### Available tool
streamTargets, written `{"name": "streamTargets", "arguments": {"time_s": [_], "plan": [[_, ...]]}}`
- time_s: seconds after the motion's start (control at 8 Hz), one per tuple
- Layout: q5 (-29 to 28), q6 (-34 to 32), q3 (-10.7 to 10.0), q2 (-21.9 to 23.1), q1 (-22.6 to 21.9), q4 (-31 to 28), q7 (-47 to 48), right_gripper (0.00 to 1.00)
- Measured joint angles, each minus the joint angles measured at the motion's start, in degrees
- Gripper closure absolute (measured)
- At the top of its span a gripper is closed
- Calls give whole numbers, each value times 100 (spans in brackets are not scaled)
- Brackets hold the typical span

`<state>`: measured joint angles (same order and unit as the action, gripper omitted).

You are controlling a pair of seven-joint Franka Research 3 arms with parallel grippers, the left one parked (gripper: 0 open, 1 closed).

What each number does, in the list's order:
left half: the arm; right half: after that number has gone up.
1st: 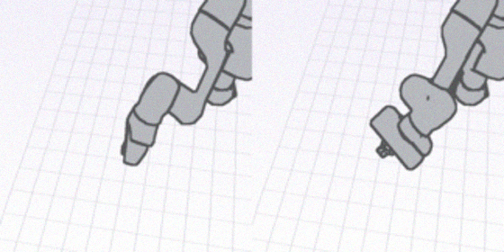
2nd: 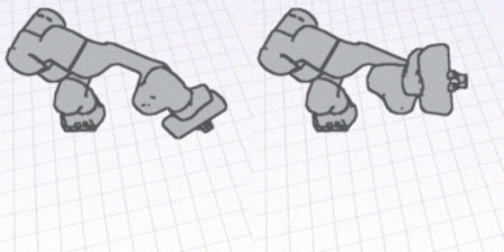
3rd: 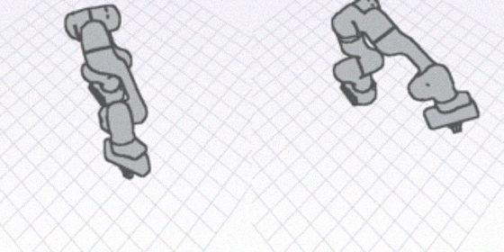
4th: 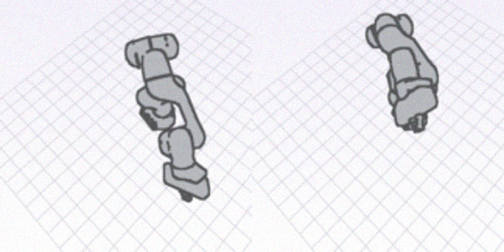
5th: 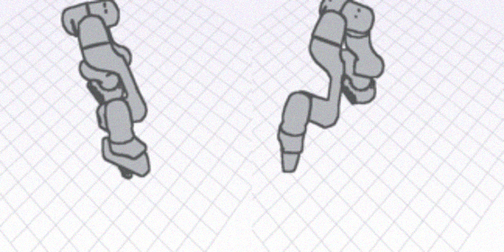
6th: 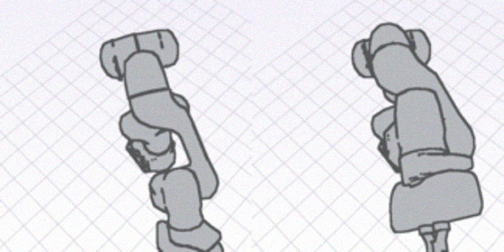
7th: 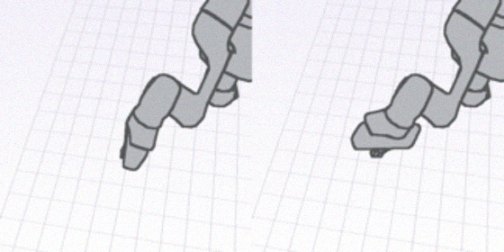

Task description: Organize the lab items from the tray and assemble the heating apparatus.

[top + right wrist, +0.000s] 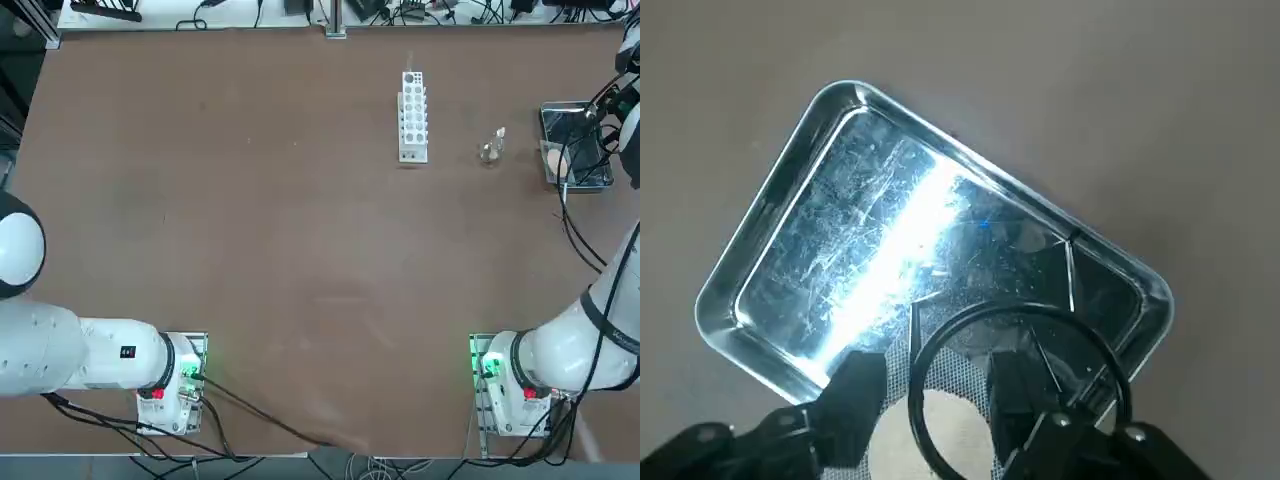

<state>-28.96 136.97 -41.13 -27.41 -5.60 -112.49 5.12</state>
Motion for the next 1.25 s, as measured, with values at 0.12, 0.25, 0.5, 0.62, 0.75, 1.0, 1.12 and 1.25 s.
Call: {"name": "streamTargets", "arguments": {"time_s": [0.12, 0.25, 0.5, 0.62, 0.75, 1.0, 1.12, 1.25], "plan": [[0, 0, 0, 0, 0, 0, 0, 39], [-1, 0, 0, 0, 0, 0, 0, 42], [-1, -41, 1, 1, 0, 0, 0, 44], [-2, -89, 2, 5, 0, 1, 0, 44], [-2, -163, 2, 16, 0, 3, 0, 44], [-3, -224, 2, 44, 0, 14, 0, 46], [-3, -232, 2, 60, 0, 15, 0, 46], [-3, -241, 2, 78, 0, 15, 0, 47]]}}
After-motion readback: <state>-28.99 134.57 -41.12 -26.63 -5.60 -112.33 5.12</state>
